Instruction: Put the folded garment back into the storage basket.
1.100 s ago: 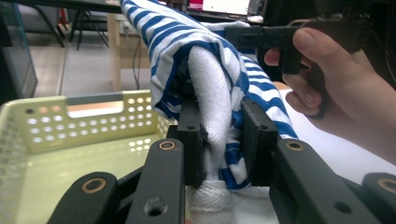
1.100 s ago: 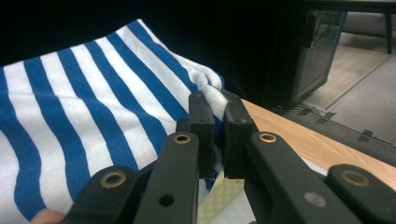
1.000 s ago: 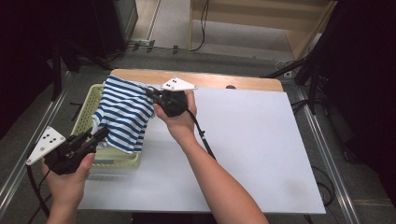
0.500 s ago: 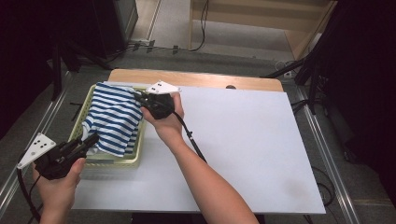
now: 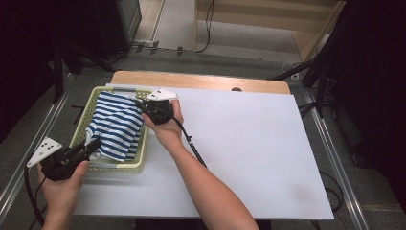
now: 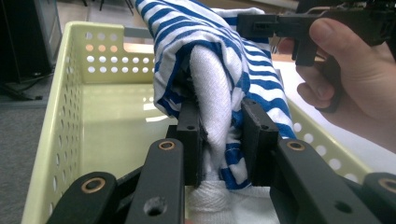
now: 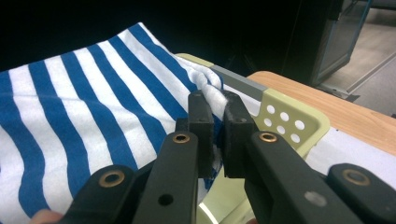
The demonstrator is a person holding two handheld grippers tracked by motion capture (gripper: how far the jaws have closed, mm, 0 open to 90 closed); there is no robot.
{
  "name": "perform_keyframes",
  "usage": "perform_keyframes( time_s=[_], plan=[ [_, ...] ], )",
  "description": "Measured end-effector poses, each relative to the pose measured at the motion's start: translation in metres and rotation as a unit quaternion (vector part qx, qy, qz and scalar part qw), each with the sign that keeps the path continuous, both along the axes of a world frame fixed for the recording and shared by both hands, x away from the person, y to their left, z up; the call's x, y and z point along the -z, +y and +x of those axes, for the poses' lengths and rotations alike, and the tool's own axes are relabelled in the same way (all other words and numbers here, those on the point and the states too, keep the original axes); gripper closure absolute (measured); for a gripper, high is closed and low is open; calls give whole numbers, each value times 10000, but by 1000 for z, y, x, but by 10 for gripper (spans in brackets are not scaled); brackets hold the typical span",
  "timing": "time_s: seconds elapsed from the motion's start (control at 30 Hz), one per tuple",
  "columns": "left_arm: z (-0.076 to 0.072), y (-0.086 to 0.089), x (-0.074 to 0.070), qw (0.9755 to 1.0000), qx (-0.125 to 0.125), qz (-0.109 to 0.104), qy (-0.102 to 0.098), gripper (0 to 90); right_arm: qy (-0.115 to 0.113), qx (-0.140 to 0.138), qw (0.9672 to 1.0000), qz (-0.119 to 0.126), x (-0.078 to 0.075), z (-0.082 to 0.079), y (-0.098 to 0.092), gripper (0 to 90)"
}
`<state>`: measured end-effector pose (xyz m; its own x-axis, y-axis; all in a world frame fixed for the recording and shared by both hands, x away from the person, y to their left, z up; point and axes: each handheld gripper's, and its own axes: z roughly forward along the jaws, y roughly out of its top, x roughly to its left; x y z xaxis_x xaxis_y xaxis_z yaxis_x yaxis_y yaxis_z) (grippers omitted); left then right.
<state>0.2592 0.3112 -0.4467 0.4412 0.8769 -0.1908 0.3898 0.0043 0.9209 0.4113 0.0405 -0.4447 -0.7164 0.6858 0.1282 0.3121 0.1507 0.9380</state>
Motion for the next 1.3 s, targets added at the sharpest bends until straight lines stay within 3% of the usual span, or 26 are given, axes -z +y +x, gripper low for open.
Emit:
perform_keyframes(
  time_s=[0.27, 0.33, 0.4, 0.47, 0.6, 0.7, 0.77, 0.93, 1.13, 1.3],
  plan=[
    [6, -2, 4, 9997, -168, 166, 112, 706, 74, 92, 9999, 5, 10, 7, 4, 829],
    [6, -3, 2, 9987, -386, 318, 125, 602, -20, 142, 9999, 26, 13, 9, 5, 788],
    [7, -3, 1, 9975, -542, 408, 220, 365, -30, 271, 9995, 142, 16, 11, 3, 514],
    [7, -1, 0, 9971, -573, 406, 279, 210, 145, 268, 9992, 259, 15, 15, -5, 354],
    [5, 2, 0, 9984, -467, 190, 255, 113, 276, 143, 9989, 360, 7, 17, -26, 120],
    [4, 0, -1, 9994, -280, 59, 206, 70, 337, 6, 9990, 295, 1, 15, -38, 3],
    [4, -2, -2, 9998, -135, -14, 173, 0, 376, -82, 9988, 303, -1, 13, -46, 0],
    [2, -10, -8, 9999, 62, -153, 47, 0, 295, -79, 9990, 311, -4, 7, -63, 0],
    [5, -23, -16, 9995, 292, -23, 118, 0, 189, -32, 9995, 237, -4, -4, -83, 0],
    [9, -33, -26, 9992, 383, -49, 95, 141, 95, 71, 9996, 252, -3, -16, -107, 0]
  ],
)
